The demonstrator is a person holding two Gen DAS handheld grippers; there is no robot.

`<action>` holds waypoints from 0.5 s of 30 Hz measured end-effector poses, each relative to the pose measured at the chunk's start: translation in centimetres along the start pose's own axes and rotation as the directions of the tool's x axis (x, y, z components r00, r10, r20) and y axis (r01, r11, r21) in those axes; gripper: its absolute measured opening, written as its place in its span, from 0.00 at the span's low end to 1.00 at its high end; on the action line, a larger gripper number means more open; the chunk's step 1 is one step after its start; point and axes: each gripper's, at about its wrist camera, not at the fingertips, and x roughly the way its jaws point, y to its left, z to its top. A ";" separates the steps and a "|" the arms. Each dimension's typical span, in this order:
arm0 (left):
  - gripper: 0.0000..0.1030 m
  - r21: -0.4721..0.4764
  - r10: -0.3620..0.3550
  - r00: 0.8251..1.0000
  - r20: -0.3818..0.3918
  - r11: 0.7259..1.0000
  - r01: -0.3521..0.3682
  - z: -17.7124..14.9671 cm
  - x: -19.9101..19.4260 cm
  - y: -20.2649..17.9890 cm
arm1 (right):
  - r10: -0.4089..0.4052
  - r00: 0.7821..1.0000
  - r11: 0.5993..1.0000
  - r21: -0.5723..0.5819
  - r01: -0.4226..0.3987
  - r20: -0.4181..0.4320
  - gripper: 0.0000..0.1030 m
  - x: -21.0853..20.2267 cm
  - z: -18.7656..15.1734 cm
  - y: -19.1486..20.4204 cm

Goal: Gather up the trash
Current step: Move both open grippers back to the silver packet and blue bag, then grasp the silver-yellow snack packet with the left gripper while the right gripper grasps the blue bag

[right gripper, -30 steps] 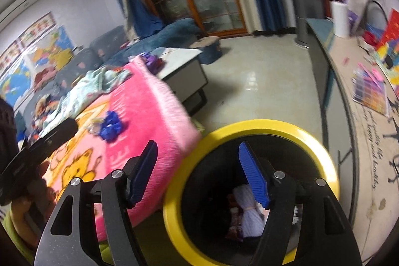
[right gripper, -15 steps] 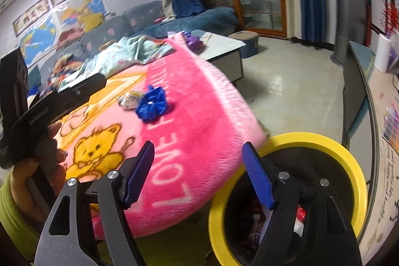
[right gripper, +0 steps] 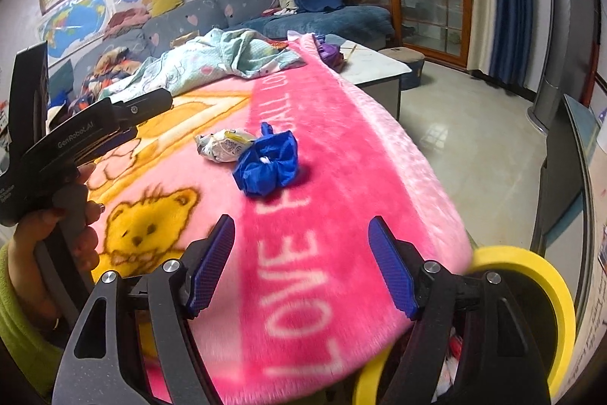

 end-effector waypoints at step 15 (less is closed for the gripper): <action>0.67 -0.234 -0.059 0.988 -0.146 0.972 0.023 -0.2 5.9 5.8 | 0.022 0.996 0.999 -0.022 -0.024 -0.090 0.68 8.2 2.7 1.9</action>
